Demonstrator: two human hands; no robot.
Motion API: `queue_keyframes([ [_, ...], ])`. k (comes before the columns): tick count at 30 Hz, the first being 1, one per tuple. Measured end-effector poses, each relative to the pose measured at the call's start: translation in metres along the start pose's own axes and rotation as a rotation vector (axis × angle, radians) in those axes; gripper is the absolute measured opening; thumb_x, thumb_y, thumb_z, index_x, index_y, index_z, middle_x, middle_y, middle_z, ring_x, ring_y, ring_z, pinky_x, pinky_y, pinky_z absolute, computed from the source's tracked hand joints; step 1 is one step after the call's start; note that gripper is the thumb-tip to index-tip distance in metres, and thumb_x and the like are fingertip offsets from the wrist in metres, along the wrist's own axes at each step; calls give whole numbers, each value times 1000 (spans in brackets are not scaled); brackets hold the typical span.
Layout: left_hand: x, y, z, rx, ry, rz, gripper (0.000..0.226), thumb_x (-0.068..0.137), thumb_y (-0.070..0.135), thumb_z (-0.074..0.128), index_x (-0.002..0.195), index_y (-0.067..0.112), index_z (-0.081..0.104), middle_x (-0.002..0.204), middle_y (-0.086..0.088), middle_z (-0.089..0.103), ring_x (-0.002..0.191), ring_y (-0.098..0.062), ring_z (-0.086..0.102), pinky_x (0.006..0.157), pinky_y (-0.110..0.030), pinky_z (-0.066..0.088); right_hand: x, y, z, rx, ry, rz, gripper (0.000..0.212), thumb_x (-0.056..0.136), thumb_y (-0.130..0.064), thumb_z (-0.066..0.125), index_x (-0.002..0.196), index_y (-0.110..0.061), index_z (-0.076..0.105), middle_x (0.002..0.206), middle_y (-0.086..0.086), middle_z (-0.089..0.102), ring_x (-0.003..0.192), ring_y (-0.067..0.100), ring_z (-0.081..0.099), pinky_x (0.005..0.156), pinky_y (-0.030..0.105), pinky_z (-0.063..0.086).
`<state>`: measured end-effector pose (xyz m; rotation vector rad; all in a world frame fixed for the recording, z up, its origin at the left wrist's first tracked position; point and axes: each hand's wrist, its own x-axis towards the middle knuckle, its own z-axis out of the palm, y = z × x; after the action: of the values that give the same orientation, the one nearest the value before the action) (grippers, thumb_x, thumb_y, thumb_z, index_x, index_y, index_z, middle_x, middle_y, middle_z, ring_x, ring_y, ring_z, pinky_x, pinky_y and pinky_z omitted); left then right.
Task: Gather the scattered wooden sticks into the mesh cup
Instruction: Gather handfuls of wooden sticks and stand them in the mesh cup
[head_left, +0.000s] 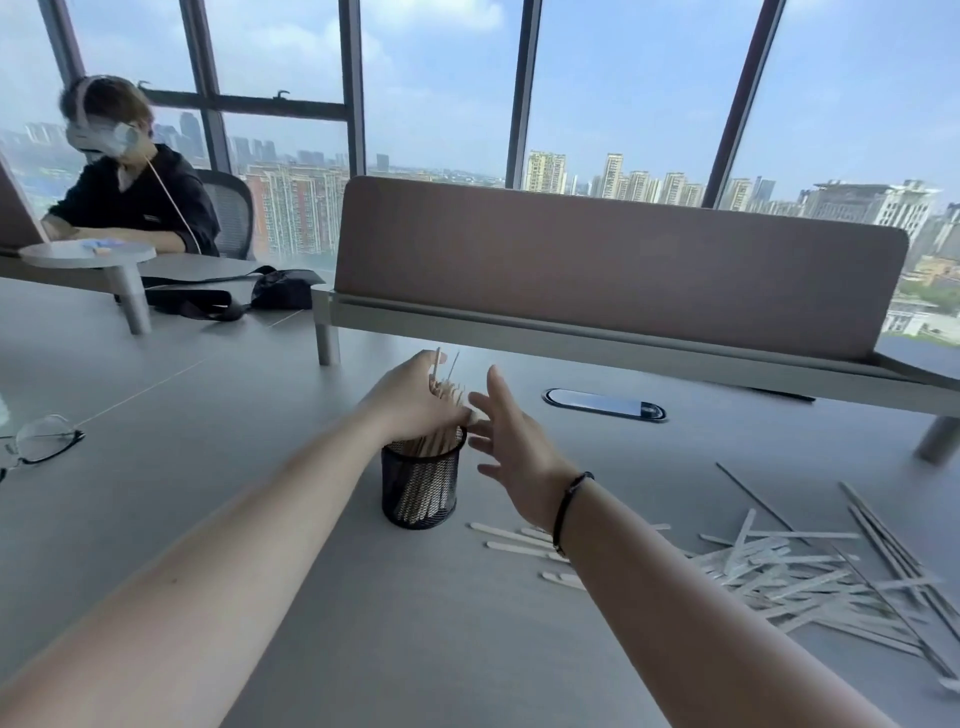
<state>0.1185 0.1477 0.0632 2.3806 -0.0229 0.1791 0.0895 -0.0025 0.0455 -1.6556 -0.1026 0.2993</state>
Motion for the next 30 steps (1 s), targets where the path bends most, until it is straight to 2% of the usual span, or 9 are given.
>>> queue_keyframes([
  [4, 5, -7, 5, -41, 98, -37, 68, 71, 38, 75, 133, 27, 51, 128, 2, 58, 110, -18, 57, 91, -32, 47, -18, 21, -28, -77, 35, -29, 66, 91, -70, 38, 140, -28, 50, 130, -3, 59, 121, 14, 54, 108, 38, 39],
  [7, 0, -5, 6, -15, 151, -31, 79, 68, 52, 76, 137, 33, 43, 118, 4, 60, 111, -20, 56, 97, -39, 47, -36, 40, -57, -165, 104, -104, 52, 92, -62, 48, 126, -26, 62, 123, -9, 65, 117, 8, 58, 105, 32, 43],
  [10, -9, 10, 6, 57, 285, -2, 95, 68, 67, 74, 145, 31, 33, 112, 4, 61, 116, -25, 57, 99, -43, 44, -53, 52, -79, -232, 171, -201, 30, 93, -45, 60, 112, -23, 69, 110, -13, 70, 104, 0, 63, 83, 8, 44],
  [13, -26, 37, 19, 290, 529, 217, 86, 75, 67, 66, 143, 24, 38, 128, -7, 61, 122, -32, 53, 101, -45, 38, -65, 66, -103, -478, 217, -279, 26, 89, -45, 67, 109, -30, 70, 111, -17, 70, 108, -1, 63, 91, 17, 45],
  [15, -43, 56, 37, 352, 550, 461, 68, 80, 59, 62, 135, 20, 49, 128, -7, 61, 120, -33, 53, 101, -43, 37, -76, 74, -122, -702, 229, -293, 29, 87, -50, 64, 113, -36, 66, 119, -19, 66, 113, -1, 58, 97, 26, 44],
  [19, -78, 76, 89, 432, 64, 753, 67, 85, 68, 54, 134, 23, 56, 139, -2, 56, 125, -26, 52, 106, -36, 36, -101, 91, -168, -1030, 290, -402, 45, 85, -62, 57, 121, -35, 63, 129, -12, 61, 132, 12, 46, 106, 32, 36],
  [23, -94, 63, 142, 660, -451, 420, 116, 65, 100, 27, 158, 35, 0, 168, -2, -2, 154, -24, 0, 122, -53, 2, -129, 108, -213, -1245, 303, -306, 88, 70, -95, 22, 134, -43, 52, 152, -12, 43, 149, 13, 21, 122, 40, 15],
  [25, -93, 56, 155, 643, -500, 352, 127, 57, 105, 25, 157, 36, -11, 168, 2, -11, 153, -22, -10, 121, -56, -4, -141, 110, -232, -1318, 355, -248, 99, 63, -99, 9, 138, -46, 45, 157, -12, 35, 151, 14, 14, 123, 44, 8],
  [30, -89, 56, 166, 571, -459, 378, 133, 50, 106, 32, 158, 36, -4, 168, 9, -3, 153, -11, -8, 123, -45, -2, -151, 117, -275, -1265, 544, 99, 103, 59, -102, 16, 146, -47, 28, 164, -2, 19, 153, 22, 4, 122, 52, 1],
])
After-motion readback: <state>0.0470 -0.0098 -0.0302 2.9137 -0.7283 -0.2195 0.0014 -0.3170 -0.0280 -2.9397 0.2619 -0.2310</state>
